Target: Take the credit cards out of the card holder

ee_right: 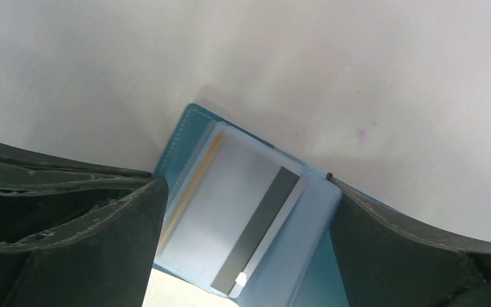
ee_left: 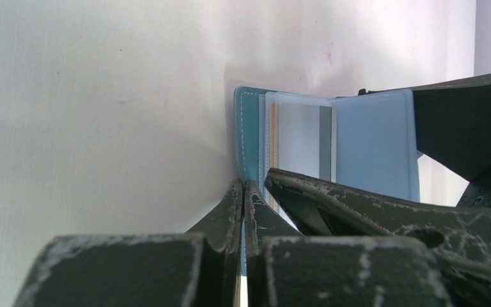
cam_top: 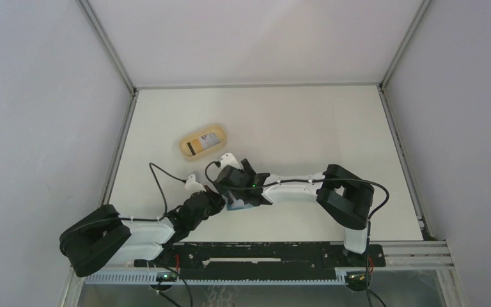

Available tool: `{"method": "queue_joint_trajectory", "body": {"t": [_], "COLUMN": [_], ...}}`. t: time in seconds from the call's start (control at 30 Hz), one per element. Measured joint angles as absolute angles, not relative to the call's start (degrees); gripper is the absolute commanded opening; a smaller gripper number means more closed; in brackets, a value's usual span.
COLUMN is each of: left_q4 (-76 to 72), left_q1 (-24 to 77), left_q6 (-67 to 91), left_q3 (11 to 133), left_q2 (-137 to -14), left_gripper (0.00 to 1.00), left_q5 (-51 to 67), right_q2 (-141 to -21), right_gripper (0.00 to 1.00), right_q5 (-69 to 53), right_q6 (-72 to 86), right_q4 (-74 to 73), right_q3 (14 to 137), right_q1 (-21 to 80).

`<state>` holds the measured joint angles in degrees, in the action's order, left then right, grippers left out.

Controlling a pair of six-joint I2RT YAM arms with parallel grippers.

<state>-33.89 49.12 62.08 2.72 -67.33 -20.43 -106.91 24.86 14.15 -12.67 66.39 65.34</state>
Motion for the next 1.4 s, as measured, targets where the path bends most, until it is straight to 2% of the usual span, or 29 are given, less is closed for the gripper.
{"method": "queue_joint_trajectory", "body": {"t": [0.4,0.7,1.4], "left_q4": [-33.56,-26.02,-20.34], "left_q1": [49.28,49.3,49.39], "left_q6": [62.04,60.99,60.05], "left_q3": [2.72,2.74,3.44], "left_q2": [-67.0,-59.99,-57.36], "left_gripper": [0.0,0.0,0.0], "left_q5": [-20.84,-21.47,-22.81], "right_q2": [-102.3,-99.02,-107.22], "right_gripper": [1.0,1.0,1.0], "right_q5": [20.34,18.85,19.59], "right_q6": [14.24,14.52,18.39], "right_q4": [-7.07,-5.41,-10.41], "right_q3": [66.39,65.01,64.55], "right_q1": [65.17,62.61,65.41]}}
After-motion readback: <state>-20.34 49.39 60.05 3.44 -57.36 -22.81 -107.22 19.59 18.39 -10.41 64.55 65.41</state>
